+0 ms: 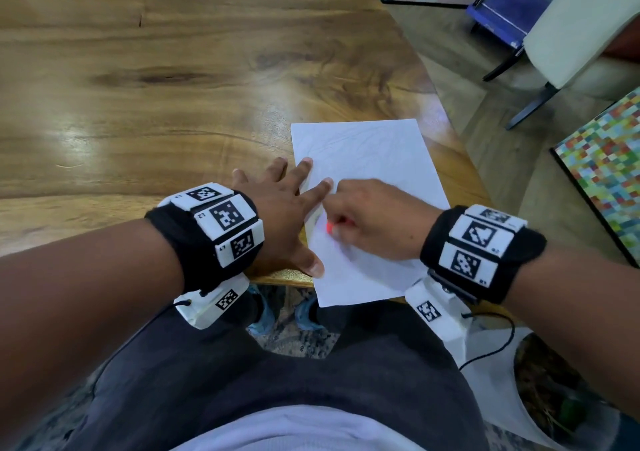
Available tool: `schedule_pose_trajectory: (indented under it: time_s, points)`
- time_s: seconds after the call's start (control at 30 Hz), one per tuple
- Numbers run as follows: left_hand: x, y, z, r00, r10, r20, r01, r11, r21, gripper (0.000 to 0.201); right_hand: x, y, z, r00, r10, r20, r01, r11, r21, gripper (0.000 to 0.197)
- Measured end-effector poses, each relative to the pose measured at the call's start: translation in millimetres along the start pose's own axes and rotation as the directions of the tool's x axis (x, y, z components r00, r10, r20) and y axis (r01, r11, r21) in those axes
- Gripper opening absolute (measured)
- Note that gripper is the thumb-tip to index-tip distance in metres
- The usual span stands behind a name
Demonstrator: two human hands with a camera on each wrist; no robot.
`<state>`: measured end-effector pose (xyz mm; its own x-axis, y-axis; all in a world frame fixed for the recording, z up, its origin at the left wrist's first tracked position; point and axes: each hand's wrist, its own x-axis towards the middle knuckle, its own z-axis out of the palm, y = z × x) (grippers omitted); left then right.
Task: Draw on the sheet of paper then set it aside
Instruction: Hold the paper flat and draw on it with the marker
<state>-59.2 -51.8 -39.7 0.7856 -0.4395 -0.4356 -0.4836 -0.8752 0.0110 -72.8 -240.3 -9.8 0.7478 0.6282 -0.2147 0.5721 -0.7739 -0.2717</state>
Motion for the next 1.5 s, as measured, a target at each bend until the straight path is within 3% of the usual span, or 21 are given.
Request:
schedule_pose_trajectory:
  time_s: [0.13, 0.3, 0.37, 0.5, 0.57, 0.77, 1.0, 1.07, 1.27, 1.5]
  points:
    - [1, 0, -2, 1.0, 0.004, 0.002, -0.004, 1.0, 0.027, 0.132, -6, -6, 5, 0.999, -0.032, 0.036, 0.032, 0.999, -0.009, 0.01]
    - [0, 4, -7, 1.0, 0.0, 0.018, -0.001, 0.998, 0.06, 0.13, 13, 22, -6, 0.974, 0.214, -0.073, -0.216, 0.976, -0.023, 0.007]
    - [0, 4, -8, 1.0, -0.002, 0.027, 0.0, 0.998, 0.063, 0.13, 9, 17, -5, 0.984, 0.171, -0.058, -0.173, 0.984, -0.04, 0.007]
    - [2, 5, -10, 0.998, 0.009, 0.056, -0.012, 0.998, 0.067, 0.133, -9, -12, 5, 0.999, -0.033, 0.032, 0.033, 0.999, 0.007, 0.011]
    - [2, 5, -9, 0.998, 0.012, 0.062, -0.016, 0.998, 0.066, 0.133, -10, -12, 5, 0.998, -0.046, 0.041, 0.045, 0.999, 0.01, 0.011]
    - [2, 3, -9, 0.999, 0.019, 0.05, -0.021, 0.999, 0.047, 0.132, 3, 21, -5, 0.974, 0.218, -0.064, -0.219, 0.976, -0.016, 0.01]
    - [5, 4, -6, 0.998, 0.018, 0.059, -0.02, 0.999, 0.044, 0.135, -9, -12, 9, 0.998, -0.056, 0.004, 0.056, 0.998, 0.016, 0.009]
    - [5, 4, -6, 0.998, 0.021, 0.06, -0.024, 0.998, 0.052, 0.134, -5, -4, 6, 1.0, -0.017, 0.0, 0.017, 1.0, 0.015, 0.009]
    - [6, 3, -5, 0.999, 0.006, 0.043, -0.009, 0.997, 0.074, 0.134, 14, 32, -6, 0.962, 0.264, -0.072, -0.266, 0.963, -0.031, 0.012]
    - [4, 2, -7, 0.998, 0.013, 0.066, -0.016, 0.998, 0.055, 0.134, -19, -5, 8, 0.999, 0.019, 0.034, -0.019, 1.0, 0.013, 0.011]
